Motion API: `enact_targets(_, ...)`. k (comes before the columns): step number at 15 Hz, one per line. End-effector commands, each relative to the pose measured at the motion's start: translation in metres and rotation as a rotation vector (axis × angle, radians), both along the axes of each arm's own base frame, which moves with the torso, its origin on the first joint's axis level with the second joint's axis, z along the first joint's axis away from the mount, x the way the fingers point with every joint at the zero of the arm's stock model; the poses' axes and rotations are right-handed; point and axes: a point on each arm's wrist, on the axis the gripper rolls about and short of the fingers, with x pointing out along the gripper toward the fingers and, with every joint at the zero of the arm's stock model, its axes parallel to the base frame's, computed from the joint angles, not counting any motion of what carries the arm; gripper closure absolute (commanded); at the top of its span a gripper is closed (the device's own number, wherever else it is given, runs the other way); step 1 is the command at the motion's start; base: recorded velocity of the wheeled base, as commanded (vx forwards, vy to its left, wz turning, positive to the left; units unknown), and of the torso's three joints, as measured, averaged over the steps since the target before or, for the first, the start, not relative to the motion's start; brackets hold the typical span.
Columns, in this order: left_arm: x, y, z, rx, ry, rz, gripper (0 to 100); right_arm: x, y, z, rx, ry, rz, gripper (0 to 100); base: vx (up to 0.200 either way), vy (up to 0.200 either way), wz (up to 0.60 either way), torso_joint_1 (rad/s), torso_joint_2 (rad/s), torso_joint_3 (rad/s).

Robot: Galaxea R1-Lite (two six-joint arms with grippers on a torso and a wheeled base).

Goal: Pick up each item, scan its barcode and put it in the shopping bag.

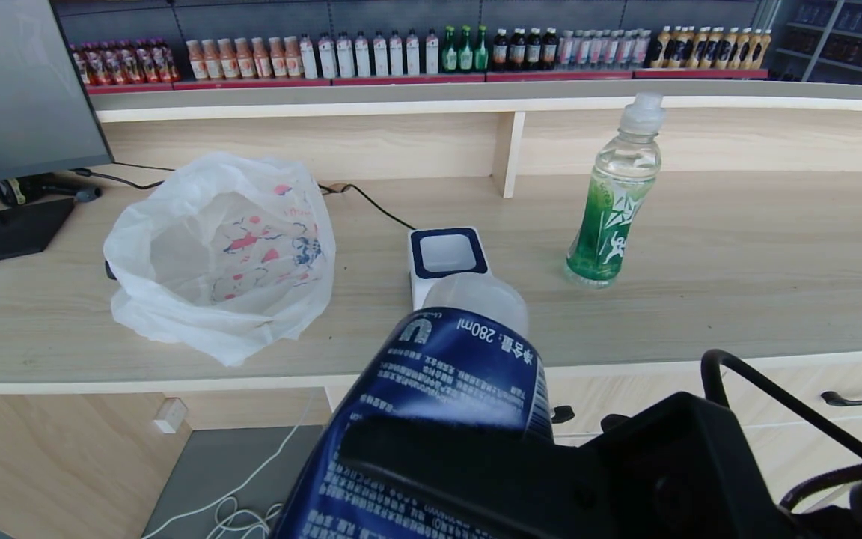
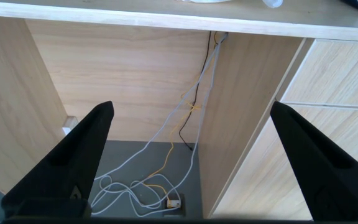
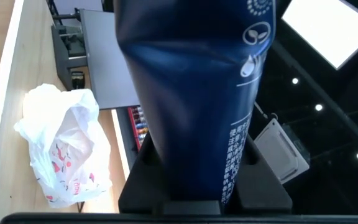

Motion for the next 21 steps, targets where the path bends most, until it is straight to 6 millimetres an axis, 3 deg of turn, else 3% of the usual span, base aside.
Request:
enact_targets(1,0.0,0.0,0.0,0.0,0.0,-0.001,0,0.0,0.0,0.0,0.003,0.012,0.009,100,0.0,0.0,0.0,0.0,0.0,0.0)
enact_targets(7,0.0,0.0,0.0,0.0,0.0,-0.001,0,-0.002,-0.008,-0.002,0.025,0.3,0.128,100,0.0,0.0,0.0,0.0,0.0,0.0)
enact_targets(9,0.0,0.0,0.0,0.0,0.0,-0.001,0,-0.01,-0.028,0.004,0.055,0.363,0.162,100,0.0,0.0,0.0,0.0,0.0,0.0)
enact_targets(11,0.0,0.0,0.0,0.0,0.0,0.0,0,-0.018,-0.046,-0.002,0.051,0.508,0.217,100,0.0,0.0,0.0,0.0,0.0,0.0)
enact_targets(16,0.0,0.0,0.0,0.0,0.0,0.0,0,-0.012,-0.043,-0.019,0.019,0.713,0.245,100,0.0,0.0,0.0,0.0,0.0,0.0)
enact_targets(19,0.0,0.0,0.0,0.0,0.0,0.0,0,-0.002,-0.03,-0.033,-0.013,0.831,0.246,100,0.0,0.0,0.0,0.0,0.0,0.0)
enact_targets(21,0.0,0.0,0.0,0.0,0.0,-0.001,0,0.003,-0.031,-0.037,0.053,1.05,0.249,100,0.0,0.0,0.0,0.0,0.0,0.0)
